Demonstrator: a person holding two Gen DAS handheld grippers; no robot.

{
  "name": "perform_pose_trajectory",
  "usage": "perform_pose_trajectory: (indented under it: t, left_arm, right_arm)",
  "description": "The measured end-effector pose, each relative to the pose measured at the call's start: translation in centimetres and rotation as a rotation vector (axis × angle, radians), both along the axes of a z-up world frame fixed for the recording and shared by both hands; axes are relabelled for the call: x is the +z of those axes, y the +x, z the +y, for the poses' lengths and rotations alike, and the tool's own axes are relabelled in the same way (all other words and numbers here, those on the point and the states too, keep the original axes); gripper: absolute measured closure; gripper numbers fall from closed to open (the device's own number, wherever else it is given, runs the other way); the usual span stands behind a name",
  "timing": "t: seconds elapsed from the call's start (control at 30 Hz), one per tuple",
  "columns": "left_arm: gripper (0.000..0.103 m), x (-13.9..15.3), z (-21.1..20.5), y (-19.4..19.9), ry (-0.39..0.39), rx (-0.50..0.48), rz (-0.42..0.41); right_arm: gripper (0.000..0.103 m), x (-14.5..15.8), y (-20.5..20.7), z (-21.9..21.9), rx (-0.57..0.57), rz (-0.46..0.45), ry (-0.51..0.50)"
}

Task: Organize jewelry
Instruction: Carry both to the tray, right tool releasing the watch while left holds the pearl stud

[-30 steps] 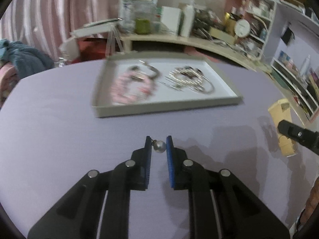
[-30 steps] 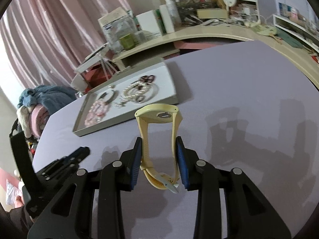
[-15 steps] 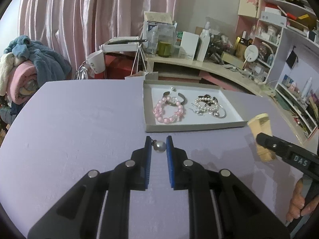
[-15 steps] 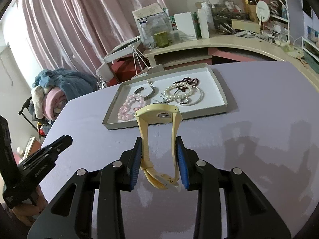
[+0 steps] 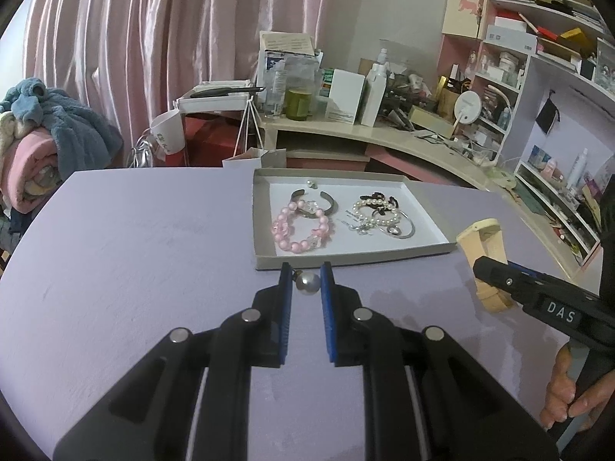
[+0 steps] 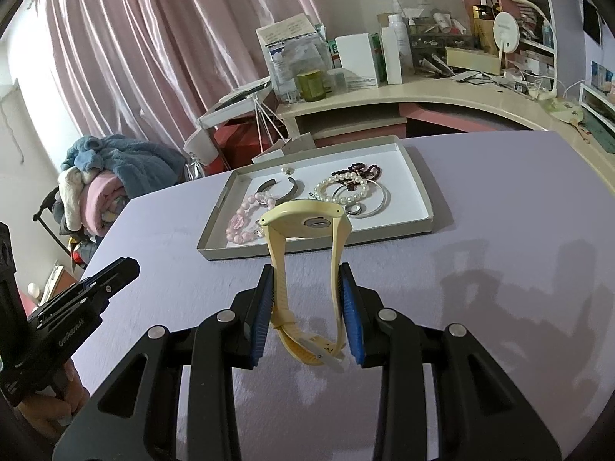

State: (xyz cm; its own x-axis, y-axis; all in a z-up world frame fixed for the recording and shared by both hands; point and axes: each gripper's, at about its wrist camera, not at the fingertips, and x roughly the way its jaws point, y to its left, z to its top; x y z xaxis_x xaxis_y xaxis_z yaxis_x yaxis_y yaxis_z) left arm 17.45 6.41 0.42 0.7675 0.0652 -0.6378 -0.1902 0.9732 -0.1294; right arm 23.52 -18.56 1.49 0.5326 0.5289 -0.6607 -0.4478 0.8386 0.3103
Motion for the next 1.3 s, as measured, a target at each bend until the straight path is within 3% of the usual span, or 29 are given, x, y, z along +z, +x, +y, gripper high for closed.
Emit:
perform_pose_trajectory:
  t: [0.53,0.87,1.3]
  left_arm:
    - [0.088,-1.3,-0.1,1.7,-0.022,-0.021,0.036]
    - [0.088,-2.0,0.8,4.2,-0.038,-0.018,0.049]
    - [0.088,-2.2,2.7,8.1,-0.047,-0.010,0.057]
  right_arm:
    - [0.068,-1.3,1.7,0.1,-0.012,0.034,-0.028]
    - [0.068,-1.8,5.6,1.1,-0.011,0.039,-0.060]
    - [0.068,-3.5,13.7,5.8,-0.020,0.033,-0.133]
